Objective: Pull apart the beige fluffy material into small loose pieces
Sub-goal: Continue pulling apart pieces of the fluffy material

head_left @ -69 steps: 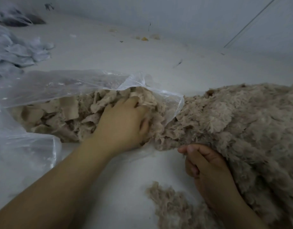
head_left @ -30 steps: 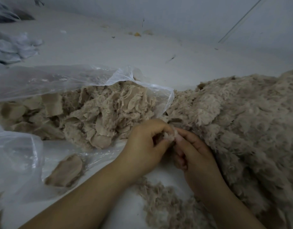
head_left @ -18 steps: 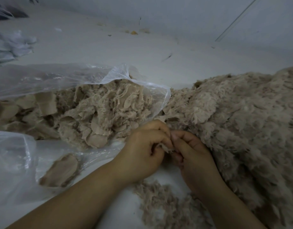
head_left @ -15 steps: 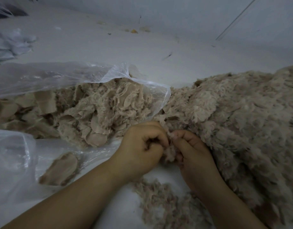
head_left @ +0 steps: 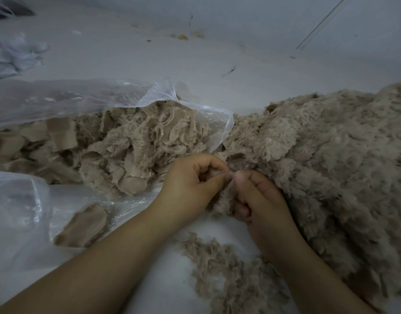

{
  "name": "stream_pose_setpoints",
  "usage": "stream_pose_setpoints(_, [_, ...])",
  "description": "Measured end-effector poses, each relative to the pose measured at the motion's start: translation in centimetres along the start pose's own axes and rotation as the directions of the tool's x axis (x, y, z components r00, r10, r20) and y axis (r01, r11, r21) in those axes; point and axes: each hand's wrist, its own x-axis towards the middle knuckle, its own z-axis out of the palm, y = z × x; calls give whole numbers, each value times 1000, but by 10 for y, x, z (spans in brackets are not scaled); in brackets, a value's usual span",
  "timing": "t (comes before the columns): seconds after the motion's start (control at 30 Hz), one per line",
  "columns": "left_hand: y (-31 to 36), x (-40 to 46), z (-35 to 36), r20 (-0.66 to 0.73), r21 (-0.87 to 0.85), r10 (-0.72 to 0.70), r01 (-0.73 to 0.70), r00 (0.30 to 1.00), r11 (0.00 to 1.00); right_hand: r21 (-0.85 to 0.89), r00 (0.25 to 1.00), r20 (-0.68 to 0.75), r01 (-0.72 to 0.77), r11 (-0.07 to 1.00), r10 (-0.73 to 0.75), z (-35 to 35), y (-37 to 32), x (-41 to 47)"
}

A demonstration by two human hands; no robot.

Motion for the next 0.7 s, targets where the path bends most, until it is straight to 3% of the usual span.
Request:
stream_pose_setpoints(0.33, [1,0,-1,-129,-112,-55,41,990,993,-63,999,-6,-49,997,49,-2,3,2])
stream_pose_setpoints(0.47, [0,4,-7,-177,-166,-86,56,980,984,77,994,-84,-68,995,74,-4,5,3])
stream_pose_setpoints(0.7, [-1,-5,-1,142,-66,-117,127,983,990,145,992,-85,-75,987,88,-9,8,5])
